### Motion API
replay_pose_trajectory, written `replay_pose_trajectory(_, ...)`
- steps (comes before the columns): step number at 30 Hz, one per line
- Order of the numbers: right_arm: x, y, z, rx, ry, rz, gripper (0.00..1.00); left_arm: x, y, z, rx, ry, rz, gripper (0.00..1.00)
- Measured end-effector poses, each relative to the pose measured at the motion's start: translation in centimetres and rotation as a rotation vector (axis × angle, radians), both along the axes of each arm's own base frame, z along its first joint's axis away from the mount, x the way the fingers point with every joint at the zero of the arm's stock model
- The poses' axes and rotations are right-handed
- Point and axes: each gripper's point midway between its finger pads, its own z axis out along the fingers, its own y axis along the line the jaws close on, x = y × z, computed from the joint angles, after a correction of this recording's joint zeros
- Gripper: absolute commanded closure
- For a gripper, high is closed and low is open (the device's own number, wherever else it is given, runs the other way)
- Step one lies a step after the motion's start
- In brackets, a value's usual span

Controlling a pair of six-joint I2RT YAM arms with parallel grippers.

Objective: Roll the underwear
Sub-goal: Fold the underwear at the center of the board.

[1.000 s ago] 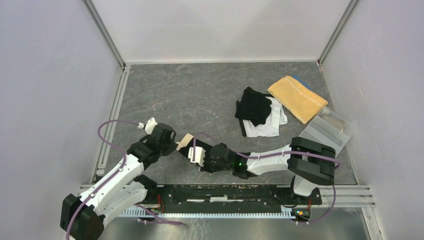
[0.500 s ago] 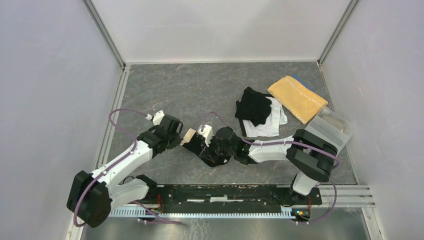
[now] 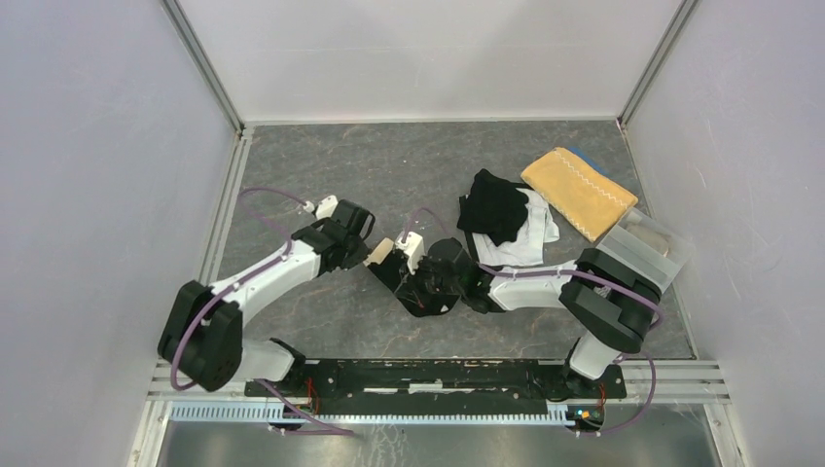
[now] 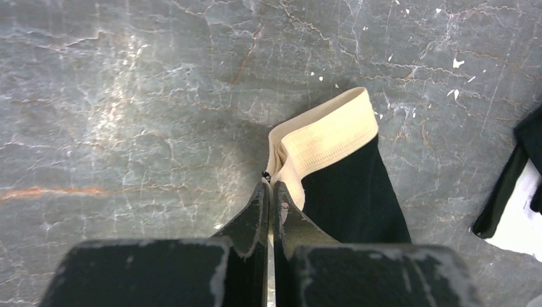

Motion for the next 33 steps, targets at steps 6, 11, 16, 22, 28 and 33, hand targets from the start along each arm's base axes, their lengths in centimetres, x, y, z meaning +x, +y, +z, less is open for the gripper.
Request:
replay_pose_trajectory(6, 1.7, -1.2, 0.2, 0.007, 0.012, -0.041, 1.0, 1.5, -1.3, -1.5, 0.012, 0.053, -0.01, 0.98)
replay_pose_trajectory(11, 3.1, -2.3, 0.0, 0.006, 0.04, -0.074, 1.0, 2.7, -2.2, -2.3, 0.014, 0.079, -0.016, 0.98)
replay_pose_trajectory(16, 4.0, -3.4, -0.4, 0.005, 0.062, -0.1, 1.0, 3.9, -3.5, -2.0, -0.012, 0.08, -0.031, 0.98)
replay_pose_trajectory(22, 3.8, -3.9, 0.2, 0.014, 0.052, -0.084, 1.0, 4.1, -4.2, -1.4, -0.044, 0.072, -0.048, 0.98)
replay_pose_trajectory(28, 2.1, -4.1, 0.8, 0.017, 0.039, -0.046, 1.0, 0.7, -2.4, -0.1, -0.068, 0.041, -0.053, 0.98)
replay_pose_trajectory(33, -1.9, -1.8, 1.1, 0.013, 0.02, 0.054, 1.0, -3.3, 0.0, 1.5, -0.099, -0.013, -0.042, 0.98)
